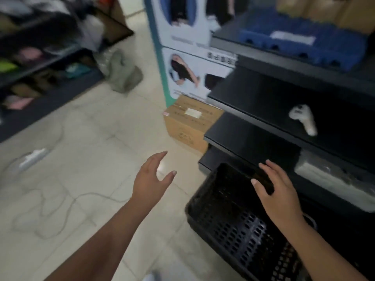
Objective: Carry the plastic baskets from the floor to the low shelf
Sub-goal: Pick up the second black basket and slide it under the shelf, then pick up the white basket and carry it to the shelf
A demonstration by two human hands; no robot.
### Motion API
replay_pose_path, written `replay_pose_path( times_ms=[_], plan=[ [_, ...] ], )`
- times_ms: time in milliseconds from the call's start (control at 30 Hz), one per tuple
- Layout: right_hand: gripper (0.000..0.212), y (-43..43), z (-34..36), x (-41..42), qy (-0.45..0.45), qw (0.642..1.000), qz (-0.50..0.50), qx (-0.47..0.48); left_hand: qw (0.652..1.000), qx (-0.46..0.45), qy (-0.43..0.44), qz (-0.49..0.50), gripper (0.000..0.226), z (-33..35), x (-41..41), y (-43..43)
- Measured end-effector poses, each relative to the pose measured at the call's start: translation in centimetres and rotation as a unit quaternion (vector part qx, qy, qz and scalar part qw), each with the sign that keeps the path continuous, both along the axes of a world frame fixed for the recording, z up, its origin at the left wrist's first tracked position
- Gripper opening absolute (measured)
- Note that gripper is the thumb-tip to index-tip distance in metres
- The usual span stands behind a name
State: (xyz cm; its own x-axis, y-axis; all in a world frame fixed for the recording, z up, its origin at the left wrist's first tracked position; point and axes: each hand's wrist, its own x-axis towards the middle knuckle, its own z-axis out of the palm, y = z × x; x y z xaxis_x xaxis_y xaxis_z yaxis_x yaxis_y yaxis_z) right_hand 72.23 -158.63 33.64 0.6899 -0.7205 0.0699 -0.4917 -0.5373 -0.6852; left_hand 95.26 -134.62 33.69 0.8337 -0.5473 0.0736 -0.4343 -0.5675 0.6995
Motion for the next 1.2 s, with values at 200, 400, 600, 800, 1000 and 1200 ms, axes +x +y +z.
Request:
replay_pose_path(
  times_ms=[200,400,600,800,1000,1200],
  plan=[
    [0.048,11.2,9.5,10.1,-0.043,0.986,0.158,-0.033,0.985,-0.031,-0.041,0.167,0.060,9.1,0.2,18.5],
    [0.042,28.4,16.0,16.7,-0.098,0.939,0.327,-0.032,0.943,-0.032,-0.072,0.324,0.059,14.9,-4.3,39.1],
    [0.039,48.1,19.6,18.4,-0.157,0.882,0.440,-0.070,0.888,-0.020,-0.087,0.451,0.058,18.5,-13.5,57.8],
    [0.037,67.7,22.6,16.3,-0.175,0.800,0.572,-0.046,0.809,-0.002,-0.106,0.578,0.057,21.5,-26.3,74.1],
    [0.034,83.5,23.1,12.7,-0.174,0.716,0.676,0.003,0.704,0.028,-0.119,0.700,0.053,23.1,-38.6,84.0],
    [0.033,93.7,22.3,11.5,-0.182,0.624,0.760,0.020,0.605,0.034,-0.120,0.786,0.053,21.9,-45.4,87.3]
  ],
)
